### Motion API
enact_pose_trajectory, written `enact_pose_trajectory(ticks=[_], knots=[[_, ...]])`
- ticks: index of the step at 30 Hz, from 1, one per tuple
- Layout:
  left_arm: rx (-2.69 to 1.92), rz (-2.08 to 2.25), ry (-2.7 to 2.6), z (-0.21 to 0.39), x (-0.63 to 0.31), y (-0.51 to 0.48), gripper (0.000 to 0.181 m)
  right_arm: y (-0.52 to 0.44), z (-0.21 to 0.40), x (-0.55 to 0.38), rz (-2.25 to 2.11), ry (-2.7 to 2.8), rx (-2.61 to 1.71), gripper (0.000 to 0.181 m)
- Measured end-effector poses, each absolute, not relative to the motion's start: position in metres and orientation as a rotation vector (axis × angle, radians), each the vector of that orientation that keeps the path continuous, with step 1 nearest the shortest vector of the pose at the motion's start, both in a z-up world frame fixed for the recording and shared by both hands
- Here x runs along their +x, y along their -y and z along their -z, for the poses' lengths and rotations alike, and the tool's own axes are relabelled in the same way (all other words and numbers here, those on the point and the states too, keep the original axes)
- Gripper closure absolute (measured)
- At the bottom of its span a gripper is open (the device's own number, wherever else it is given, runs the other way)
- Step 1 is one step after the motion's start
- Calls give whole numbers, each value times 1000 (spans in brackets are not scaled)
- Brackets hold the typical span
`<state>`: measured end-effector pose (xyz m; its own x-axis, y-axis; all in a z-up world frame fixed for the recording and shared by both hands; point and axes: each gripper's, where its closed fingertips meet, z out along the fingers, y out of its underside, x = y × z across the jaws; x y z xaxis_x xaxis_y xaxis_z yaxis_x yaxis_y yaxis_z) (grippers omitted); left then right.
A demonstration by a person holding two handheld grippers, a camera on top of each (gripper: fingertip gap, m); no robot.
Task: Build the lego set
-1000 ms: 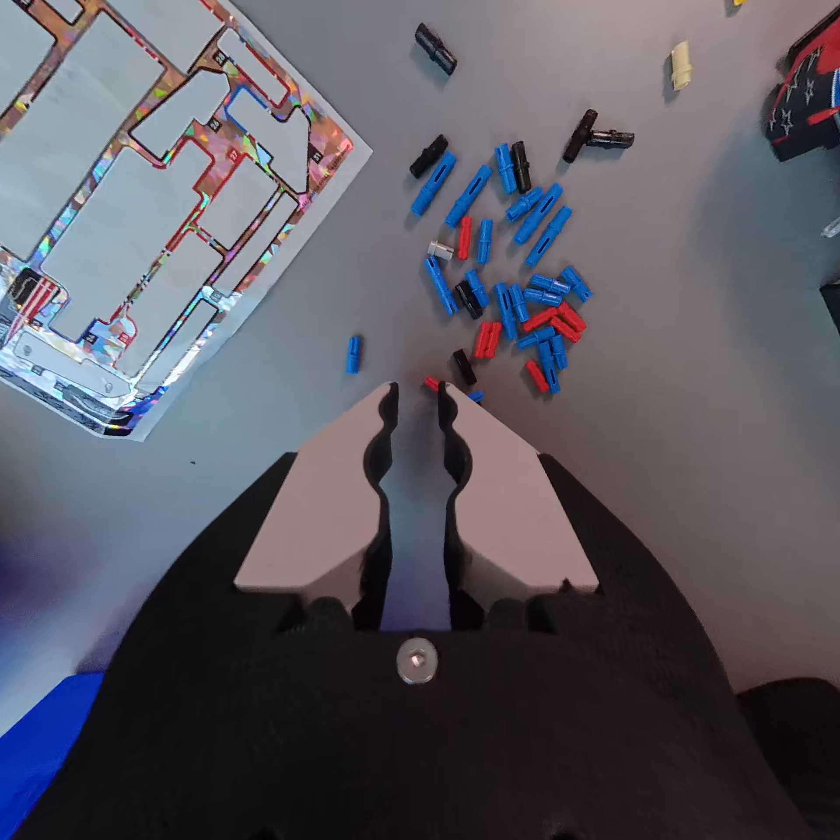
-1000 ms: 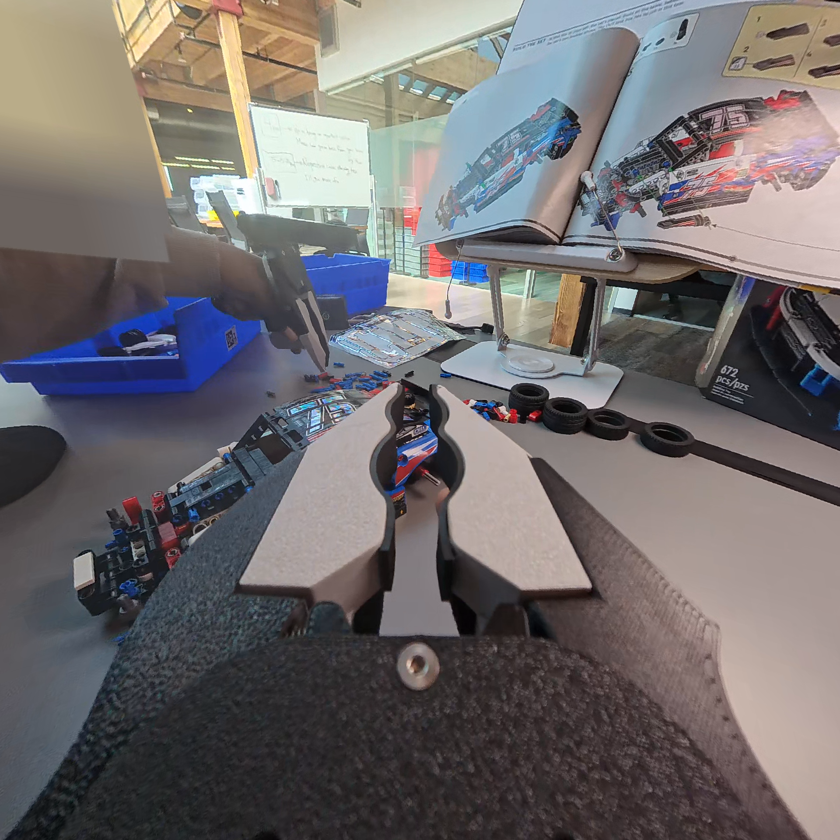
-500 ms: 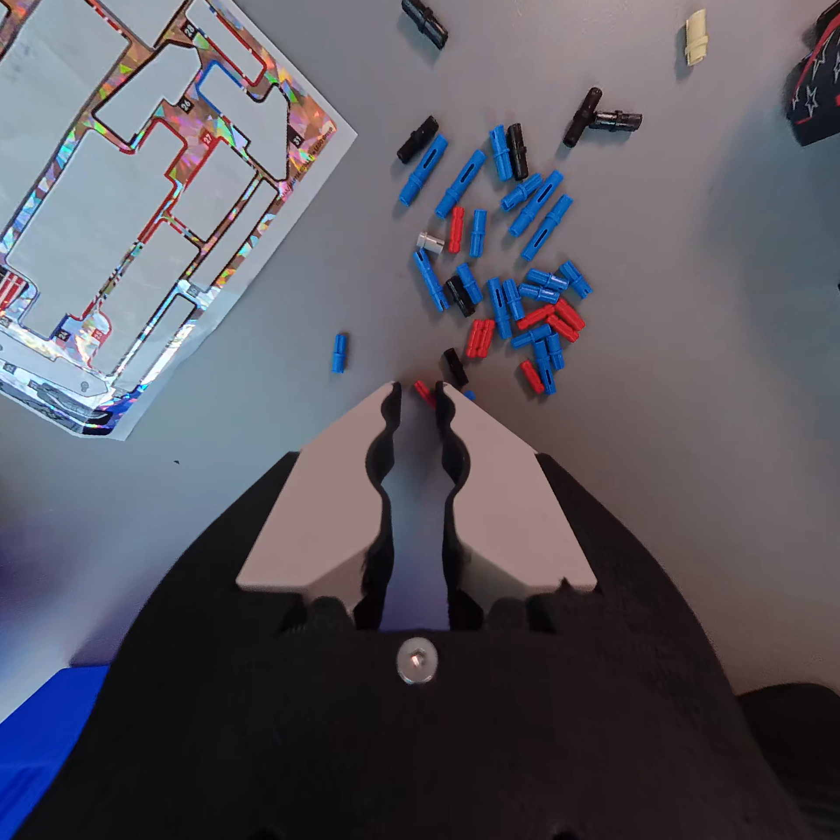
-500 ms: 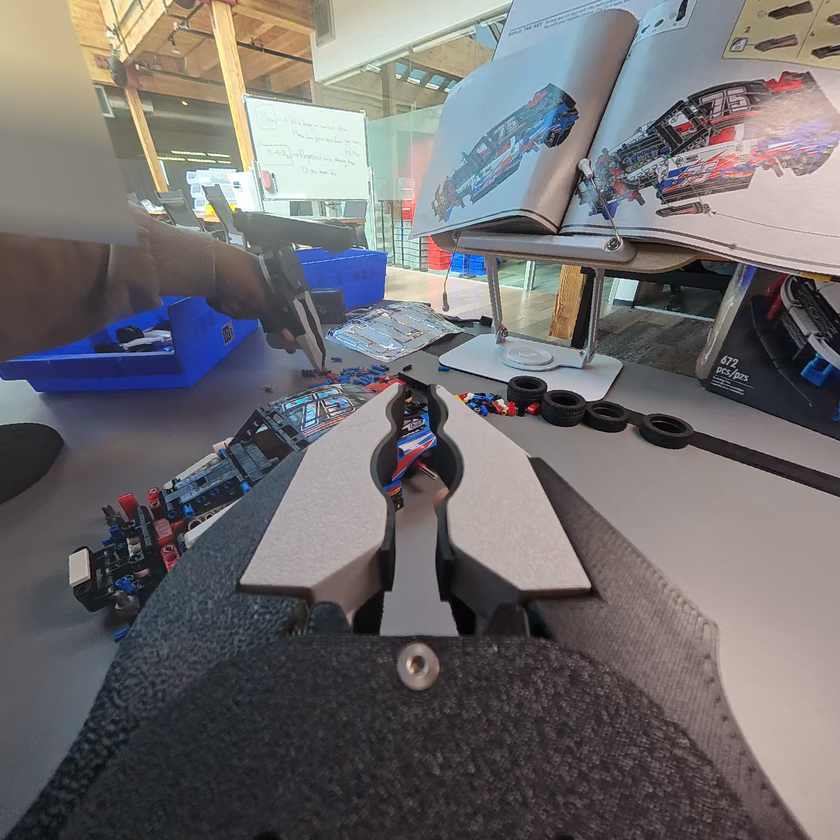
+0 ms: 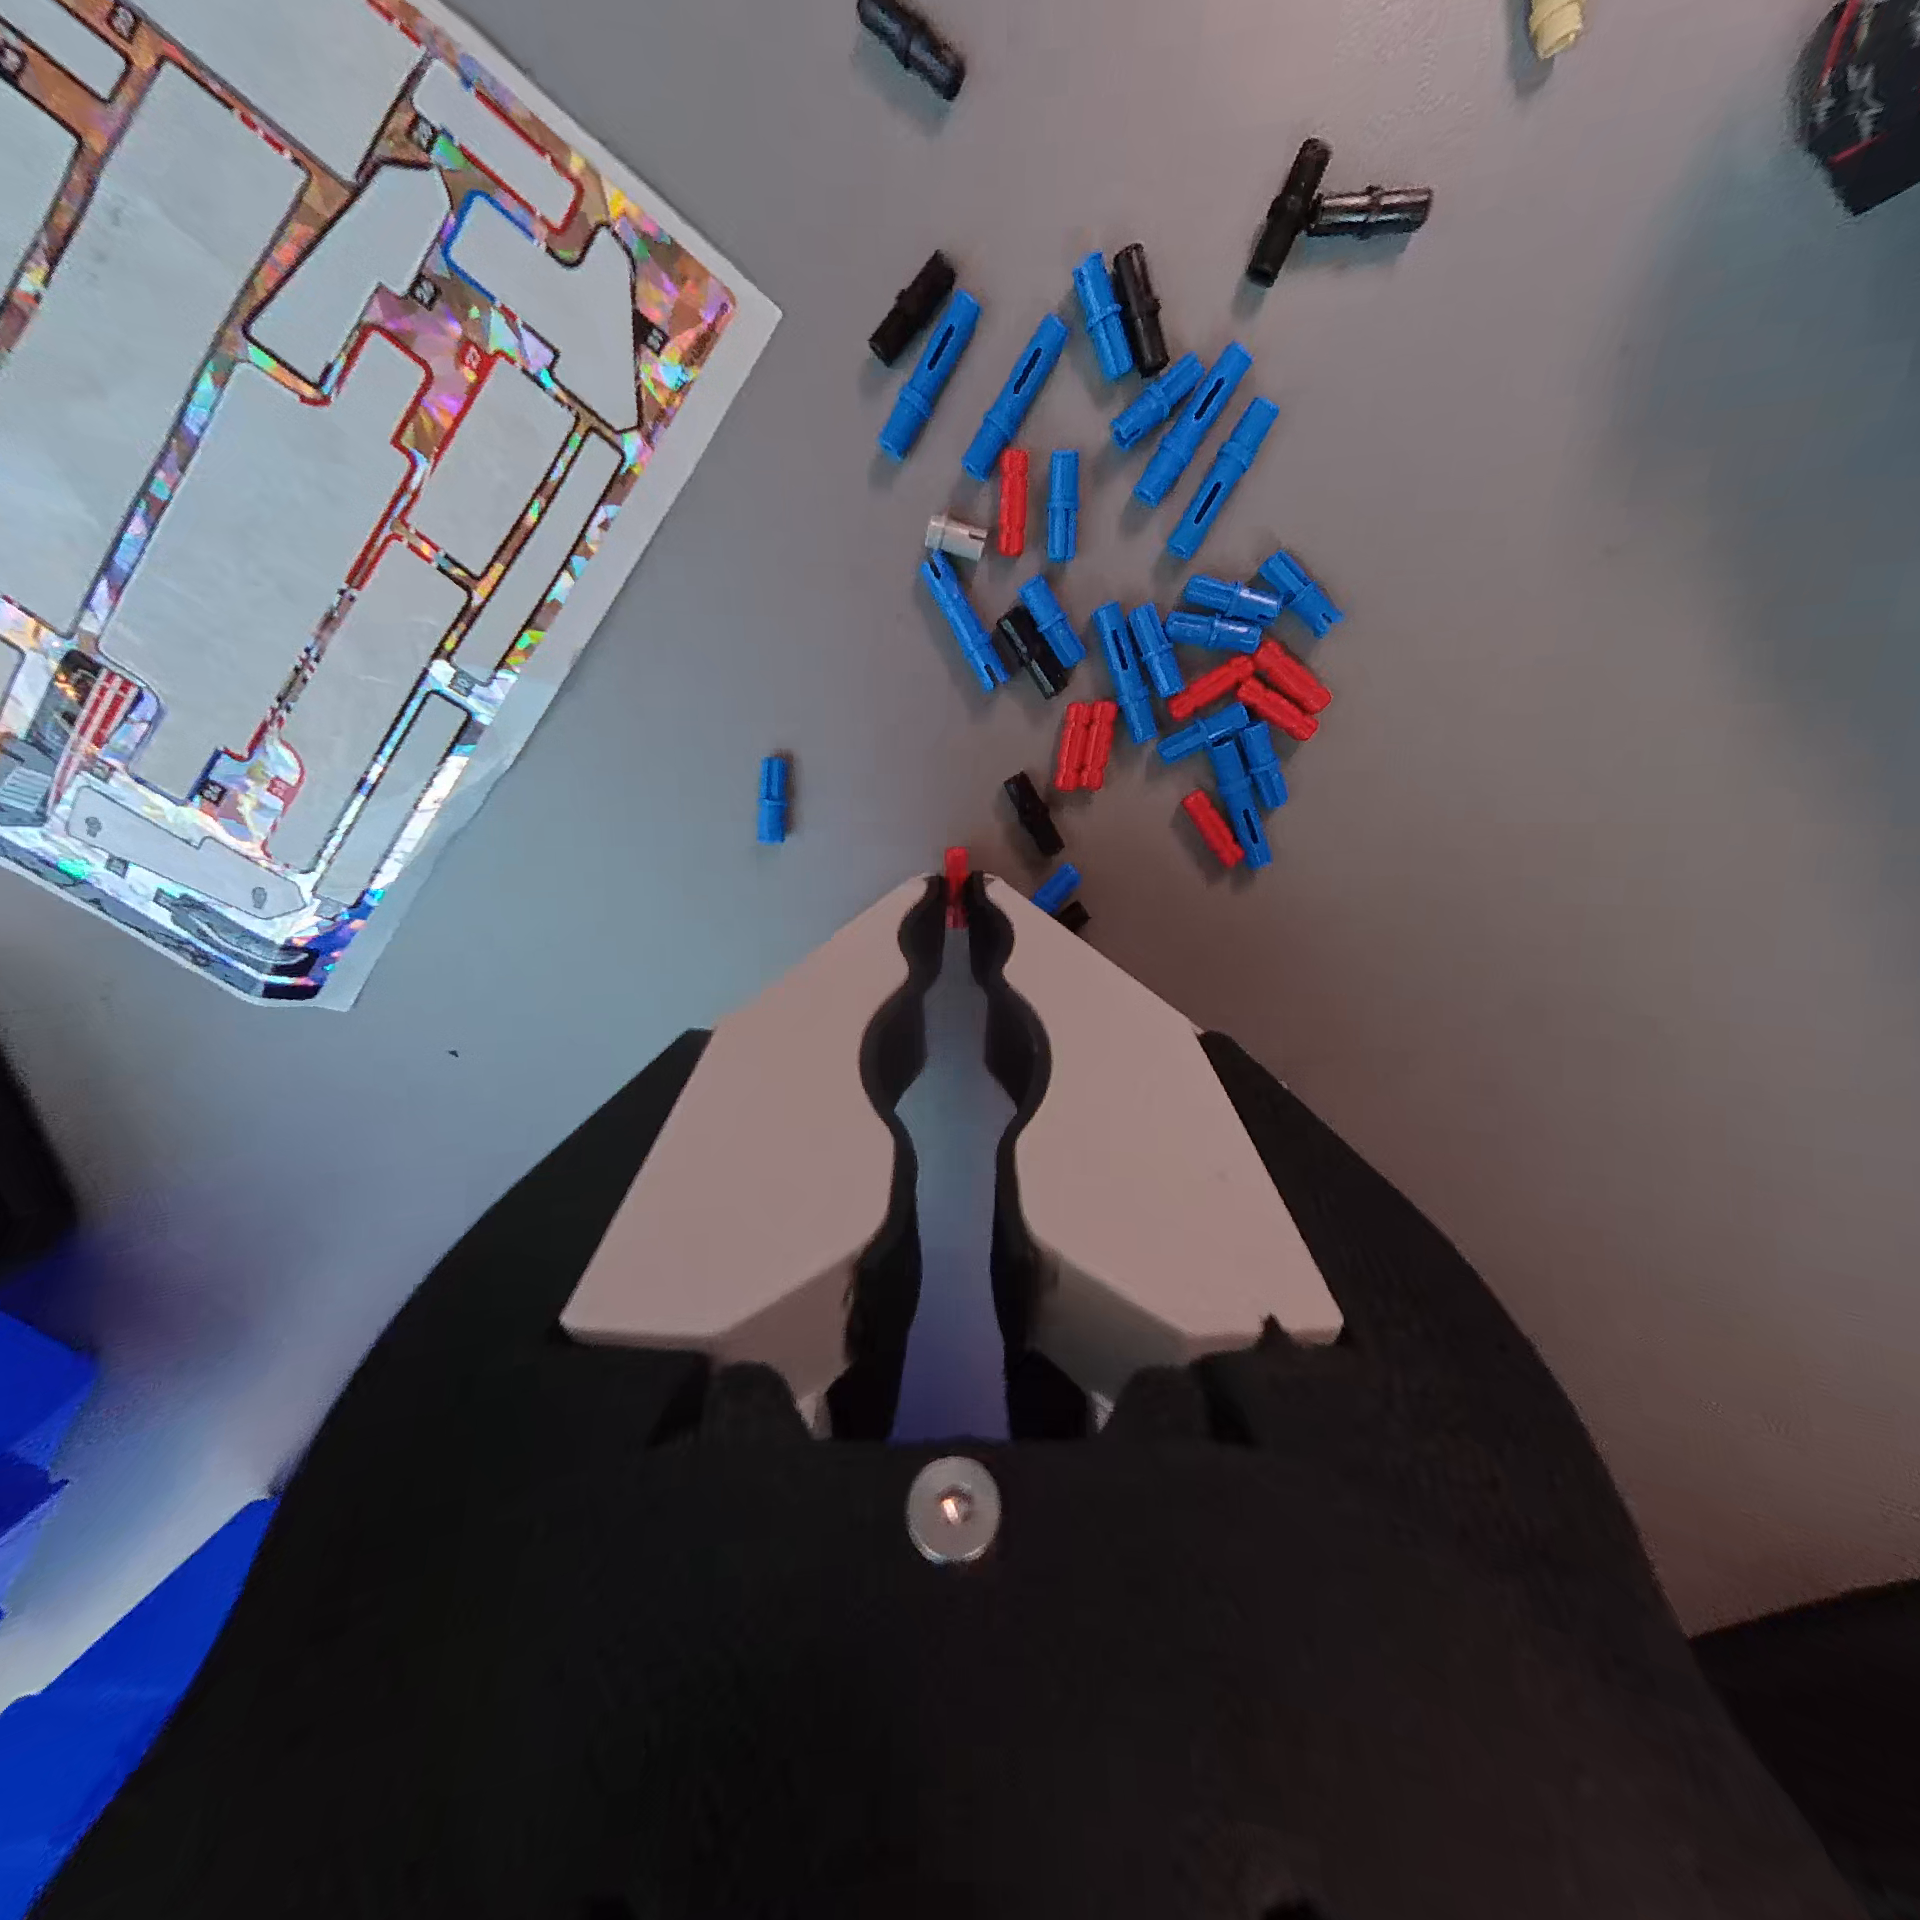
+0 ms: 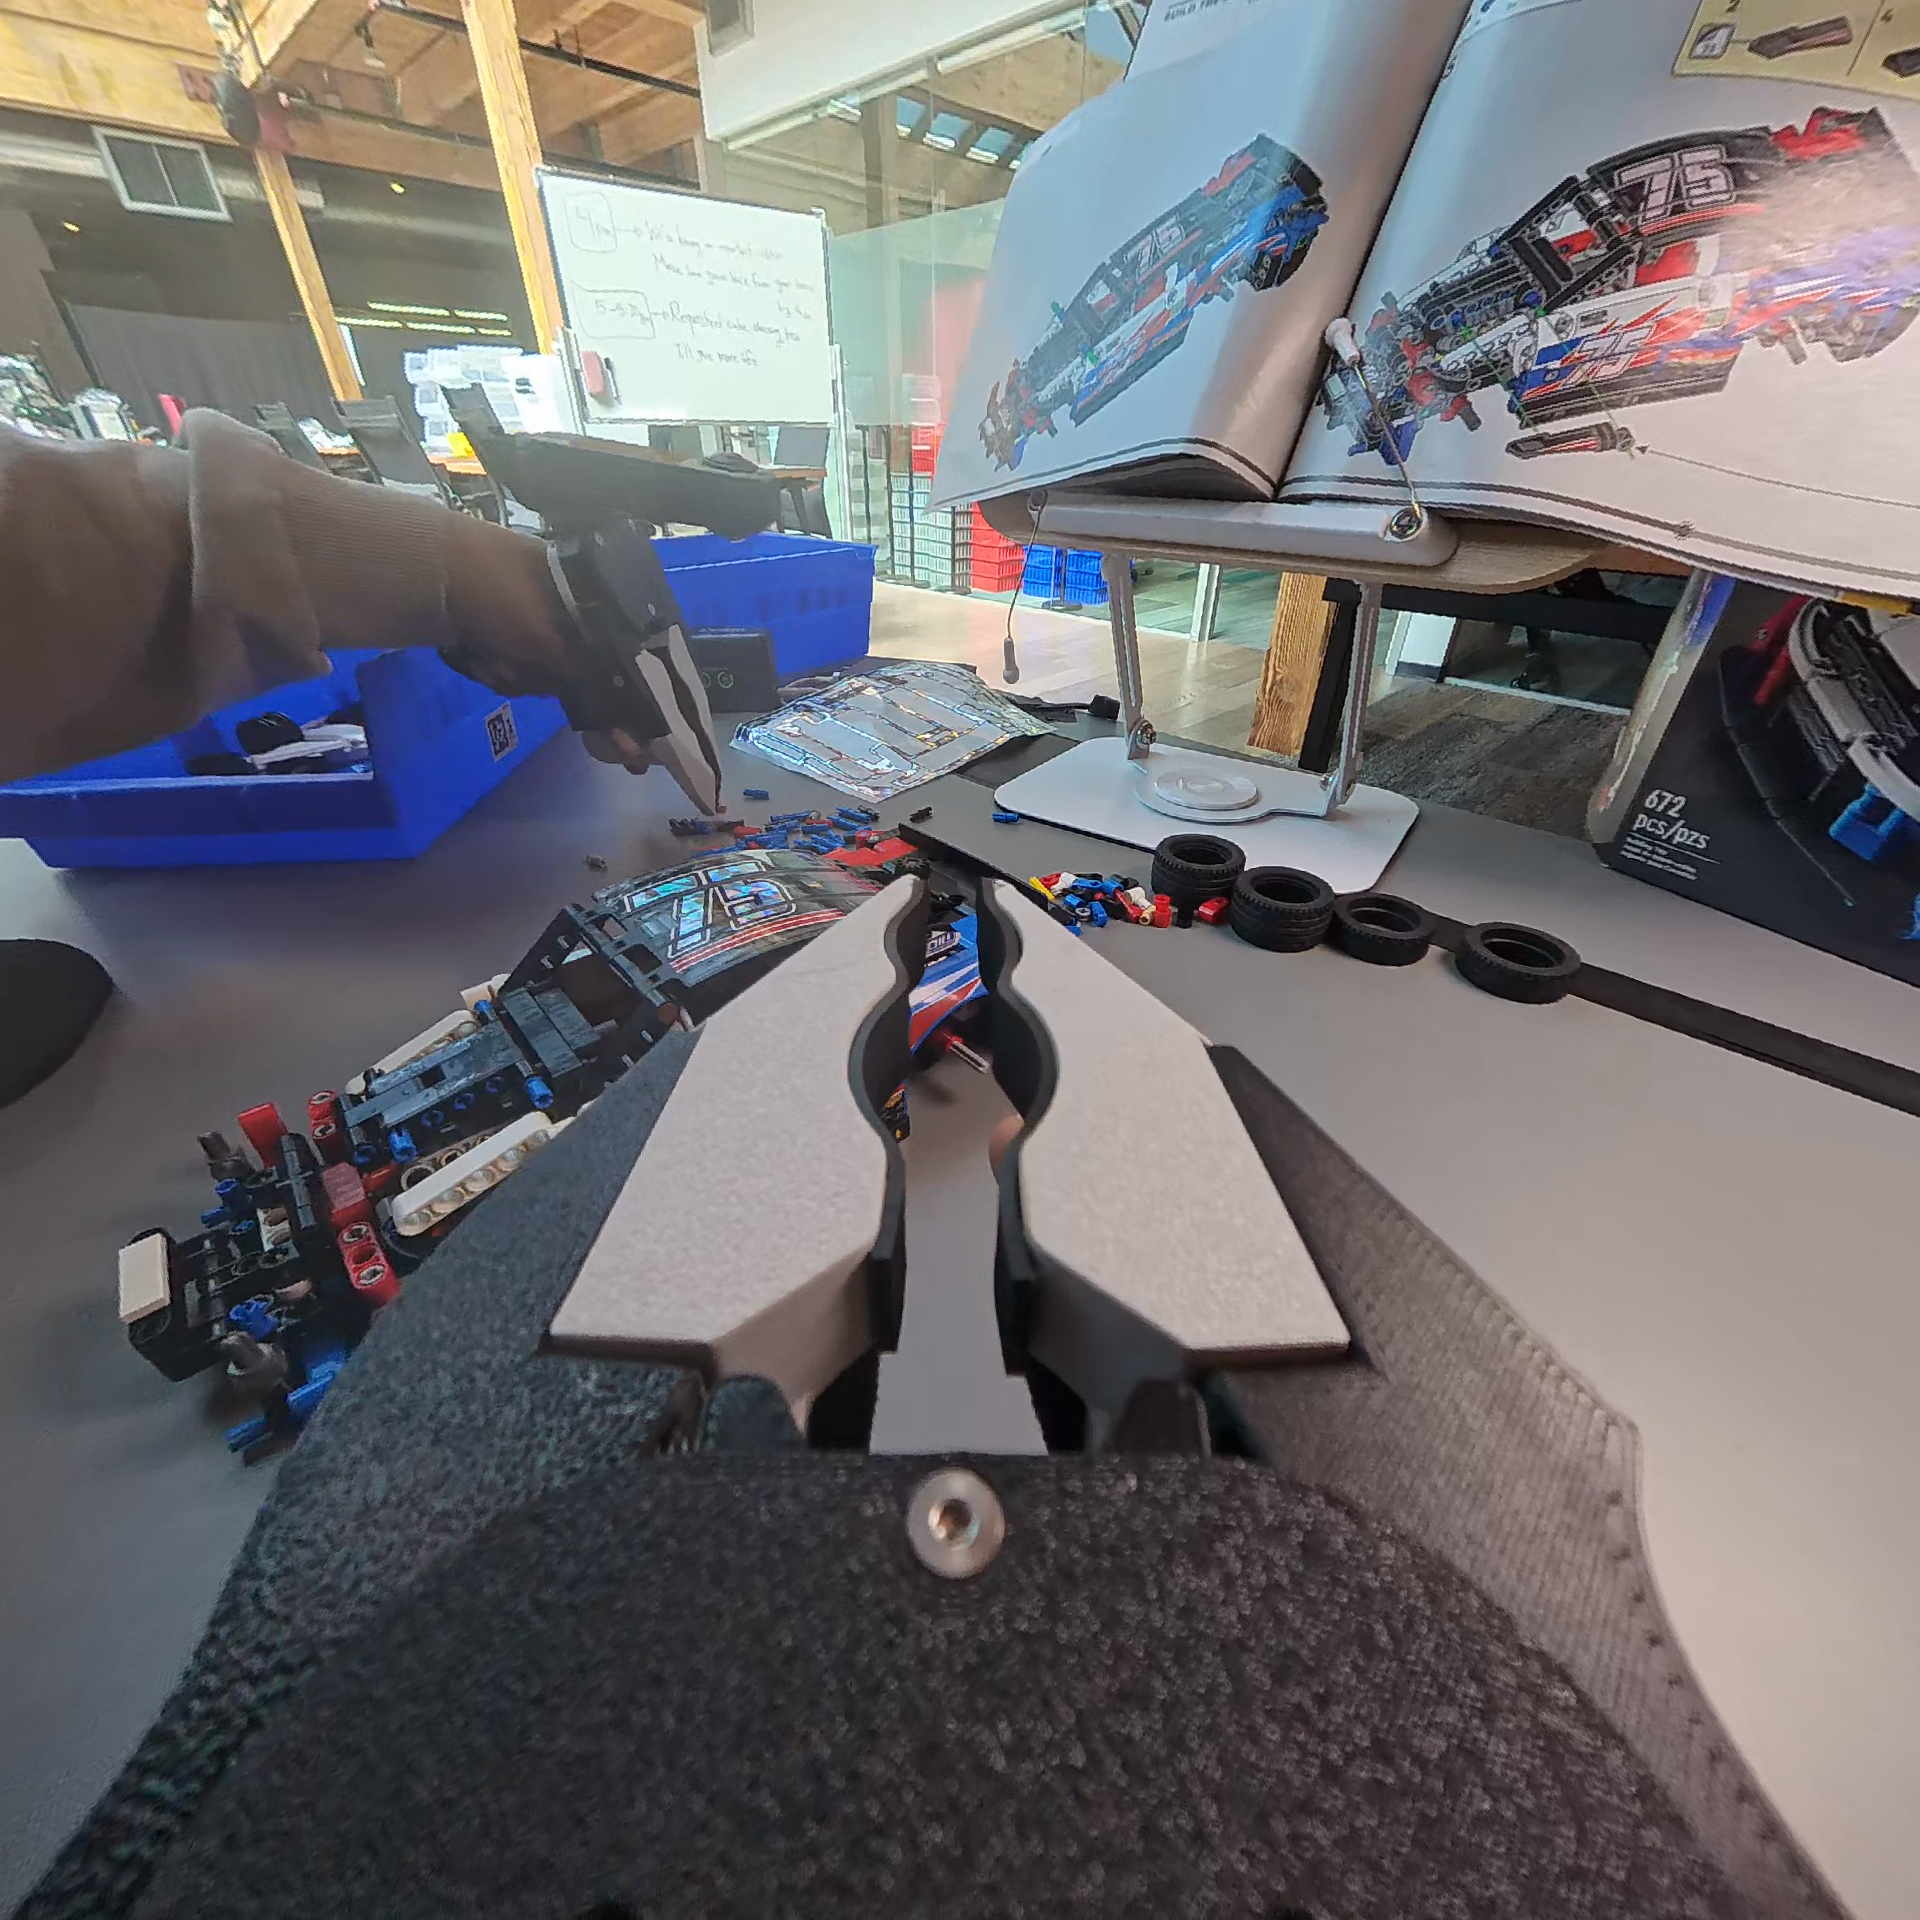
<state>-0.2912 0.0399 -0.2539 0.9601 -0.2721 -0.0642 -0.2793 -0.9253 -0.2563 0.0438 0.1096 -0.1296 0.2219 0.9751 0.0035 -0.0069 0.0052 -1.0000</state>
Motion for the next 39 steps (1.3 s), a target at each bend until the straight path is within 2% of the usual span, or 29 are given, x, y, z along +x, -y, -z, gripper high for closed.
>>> enact_pose_trajectory(ticks=[7,16,35,39], knots=[[-2568,61,-610,195,-215,-42,179,-114,137,43,-997,1050,-1310,175],[-2553,255,-1001,241,-102,33,179,-113,138,41,-951,1053,-1310,176],[-2438,256,-948,256,-80,42,179,-112,143,38,-943,1071,-1317,177],[-2419,253,-905,254,-85,38,170,-113,146,38,-944,1069,-1328,177]])
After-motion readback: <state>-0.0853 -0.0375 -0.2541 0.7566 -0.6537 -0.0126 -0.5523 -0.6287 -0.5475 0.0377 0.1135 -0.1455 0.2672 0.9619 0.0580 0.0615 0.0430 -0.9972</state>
